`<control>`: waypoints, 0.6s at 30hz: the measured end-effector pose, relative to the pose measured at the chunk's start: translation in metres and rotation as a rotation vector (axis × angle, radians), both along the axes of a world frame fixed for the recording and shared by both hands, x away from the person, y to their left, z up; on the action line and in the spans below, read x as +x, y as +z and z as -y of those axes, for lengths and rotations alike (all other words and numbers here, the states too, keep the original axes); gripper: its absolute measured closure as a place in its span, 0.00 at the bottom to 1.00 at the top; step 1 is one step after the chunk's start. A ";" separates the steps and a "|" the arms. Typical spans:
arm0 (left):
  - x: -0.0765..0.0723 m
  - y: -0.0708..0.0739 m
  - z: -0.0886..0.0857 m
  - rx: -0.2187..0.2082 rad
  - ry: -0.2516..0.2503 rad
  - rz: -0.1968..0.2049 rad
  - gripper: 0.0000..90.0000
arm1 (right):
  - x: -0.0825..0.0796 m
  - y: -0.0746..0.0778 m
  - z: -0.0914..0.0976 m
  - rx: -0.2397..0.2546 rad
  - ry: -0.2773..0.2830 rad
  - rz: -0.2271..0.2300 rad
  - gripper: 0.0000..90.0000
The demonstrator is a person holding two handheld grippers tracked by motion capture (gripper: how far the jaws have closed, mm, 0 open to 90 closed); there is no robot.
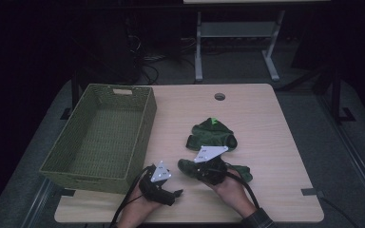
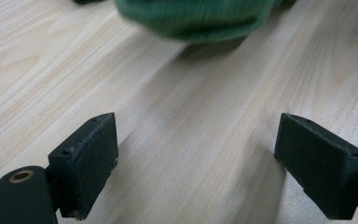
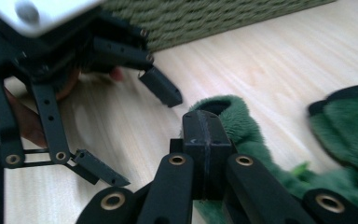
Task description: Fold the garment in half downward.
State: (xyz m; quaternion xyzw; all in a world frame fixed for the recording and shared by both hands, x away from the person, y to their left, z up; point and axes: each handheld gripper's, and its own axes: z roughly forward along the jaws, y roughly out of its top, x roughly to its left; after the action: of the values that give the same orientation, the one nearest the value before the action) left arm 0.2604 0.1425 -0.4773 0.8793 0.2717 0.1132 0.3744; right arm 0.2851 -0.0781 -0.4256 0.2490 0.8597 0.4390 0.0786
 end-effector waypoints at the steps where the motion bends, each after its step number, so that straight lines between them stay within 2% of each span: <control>1: 0.000 0.000 0.000 0.000 0.000 -0.001 0.14 | 0.001 0.002 0.004 0.011 -0.004 0.003 1.00; 6: 0.000 0.000 0.000 0.000 -0.001 -0.001 0.14 | 0.001 0.010 0.028 0.050 -0.061 0.004 1.00; 8: 0.000 0.000 0.000 0.002 -0.002 0.001 0.14 | 0.001 0.011 0.036 0.057 -0.076 0.011 1.00; 10: 0.001 0.000 0.000 0.000 -0.002 0.002 0.14 | 0.001 0.010 0.040 0.051 -0.081 -0.005 1.00; 13: 0.001 0.000 0.000 -0.001 -0.001 0.002 0.14 | -0.001 0.006 0.031 0.047 -0.061 -0.011 0.99; 18: 0.001 0.000 0.000 0.002 -0.004 0.005 0.14 | 0.005 0.000 -0.002 0.003 0.002 -0.047 0.90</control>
State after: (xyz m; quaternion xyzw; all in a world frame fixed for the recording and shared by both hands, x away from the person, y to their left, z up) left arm 0.2613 0.1423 -0.4774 0.8800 0.2687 0.1148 0.3745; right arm 0.2899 -0.0762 -0.4255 0.2584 0.8609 0.4344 0.0577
